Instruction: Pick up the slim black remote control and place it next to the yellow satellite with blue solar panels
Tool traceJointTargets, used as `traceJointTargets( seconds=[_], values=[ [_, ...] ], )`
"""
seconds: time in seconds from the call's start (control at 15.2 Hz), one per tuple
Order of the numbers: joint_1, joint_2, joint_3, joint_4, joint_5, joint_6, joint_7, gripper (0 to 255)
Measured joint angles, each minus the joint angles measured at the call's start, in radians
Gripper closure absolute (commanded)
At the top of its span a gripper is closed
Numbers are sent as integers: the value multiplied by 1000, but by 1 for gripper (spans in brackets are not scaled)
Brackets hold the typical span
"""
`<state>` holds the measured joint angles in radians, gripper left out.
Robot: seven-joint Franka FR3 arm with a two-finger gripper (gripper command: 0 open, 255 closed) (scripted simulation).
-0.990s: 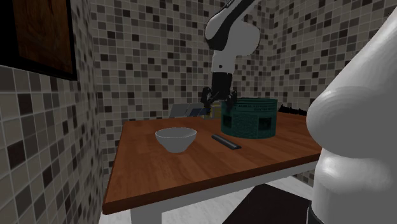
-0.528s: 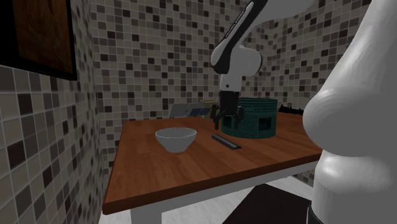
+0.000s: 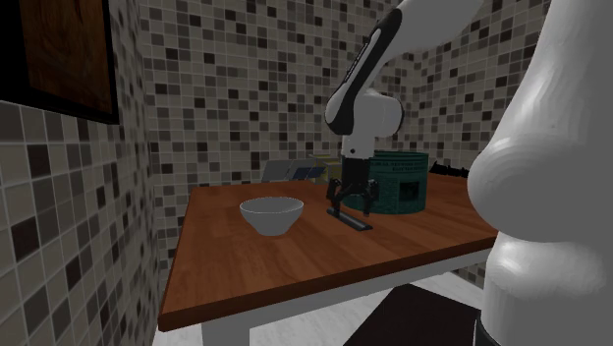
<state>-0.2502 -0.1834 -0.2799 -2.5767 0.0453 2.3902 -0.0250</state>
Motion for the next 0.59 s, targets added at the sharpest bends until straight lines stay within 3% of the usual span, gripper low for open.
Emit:
traceJointTargets(
  seconds=[0.46, 0.53, 0.59],
  values=[
    [2, 19, -2, -7, 9, 25, -8, 0],
    [2, 19, -2, -7, 9, 25, -8, 255],
    [2, 19, -2, -7, 9, 25, -8, 255]
  ],
)
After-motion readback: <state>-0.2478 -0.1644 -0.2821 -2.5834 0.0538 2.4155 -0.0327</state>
